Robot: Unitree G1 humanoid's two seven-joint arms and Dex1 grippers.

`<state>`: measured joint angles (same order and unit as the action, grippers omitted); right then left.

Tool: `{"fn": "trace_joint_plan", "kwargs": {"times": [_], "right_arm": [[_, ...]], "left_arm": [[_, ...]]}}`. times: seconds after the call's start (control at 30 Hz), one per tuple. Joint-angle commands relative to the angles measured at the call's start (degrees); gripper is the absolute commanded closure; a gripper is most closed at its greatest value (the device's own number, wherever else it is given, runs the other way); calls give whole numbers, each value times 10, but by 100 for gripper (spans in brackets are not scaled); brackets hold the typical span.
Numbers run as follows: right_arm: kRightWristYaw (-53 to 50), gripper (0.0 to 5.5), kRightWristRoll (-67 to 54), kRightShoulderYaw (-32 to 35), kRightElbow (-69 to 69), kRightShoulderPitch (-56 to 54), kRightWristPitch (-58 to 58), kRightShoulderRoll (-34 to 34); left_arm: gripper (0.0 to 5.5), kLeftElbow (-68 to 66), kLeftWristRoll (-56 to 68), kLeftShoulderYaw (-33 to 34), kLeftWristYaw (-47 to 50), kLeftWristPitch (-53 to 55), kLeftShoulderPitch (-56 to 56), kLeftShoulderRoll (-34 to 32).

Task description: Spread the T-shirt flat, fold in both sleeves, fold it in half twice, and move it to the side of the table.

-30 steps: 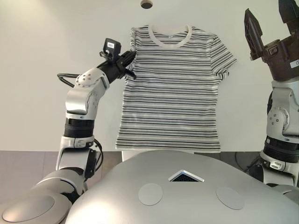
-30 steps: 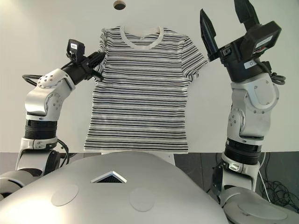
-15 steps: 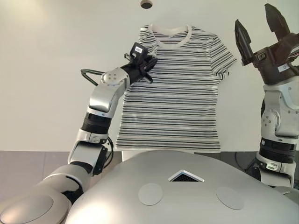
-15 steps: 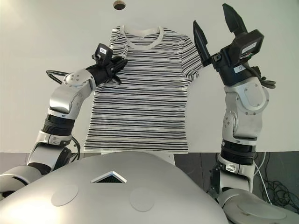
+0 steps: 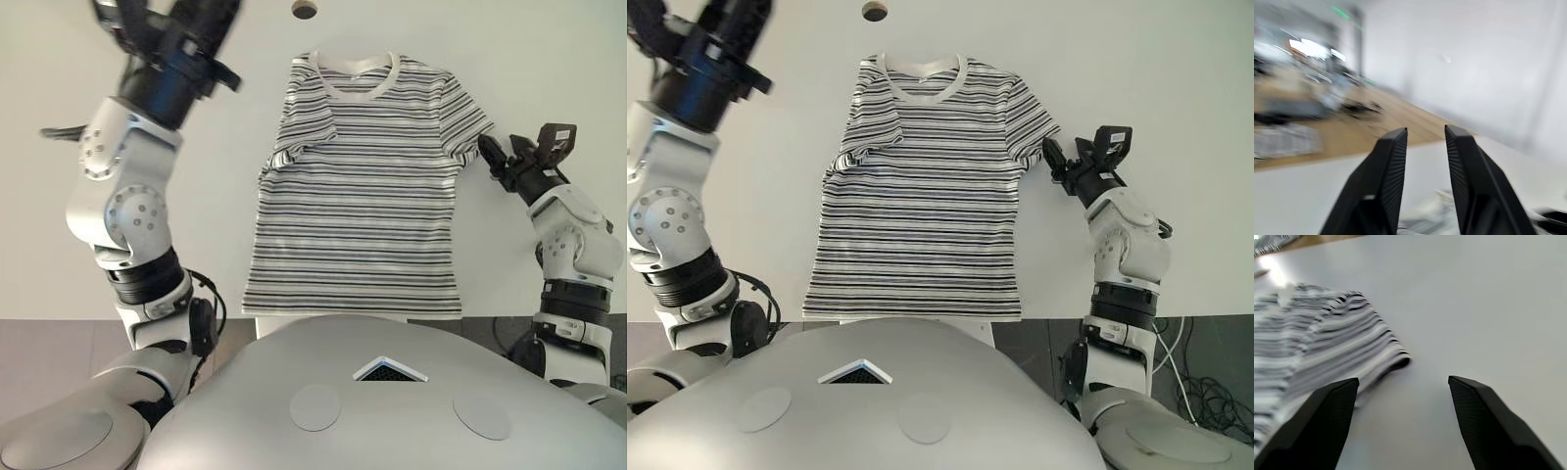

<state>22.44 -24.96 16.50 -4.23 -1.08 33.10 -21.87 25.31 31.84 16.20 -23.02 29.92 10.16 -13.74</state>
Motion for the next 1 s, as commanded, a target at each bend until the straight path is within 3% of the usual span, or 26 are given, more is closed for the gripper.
{"fn": "trace_joint_plan", "kwargs": {"times": [0.03,0.2,0.33,0.87,1.0], "right_arm": [[11,202,-33,8,-35,-51,70,-5],[5,202,-29,7,-53,-75,88,-5],[13,202,-6,-14,-96,-105,68,-7],[4,529,13,-27,-45,-80,44,-1],[-3,549,19,-36,-15,-68,43,3]], "left_arm": [[409,-13,-86,6,13,-116,-52,-14],[409,8,-217,-68,-9,-316,-140,-15],[409,14,-246,-91,-7,-370,-172,-17],[404,-2,-274,-131,0,-399,-178,-28],[404,-6,-277,-134,4,-398,-176,-27]]}}
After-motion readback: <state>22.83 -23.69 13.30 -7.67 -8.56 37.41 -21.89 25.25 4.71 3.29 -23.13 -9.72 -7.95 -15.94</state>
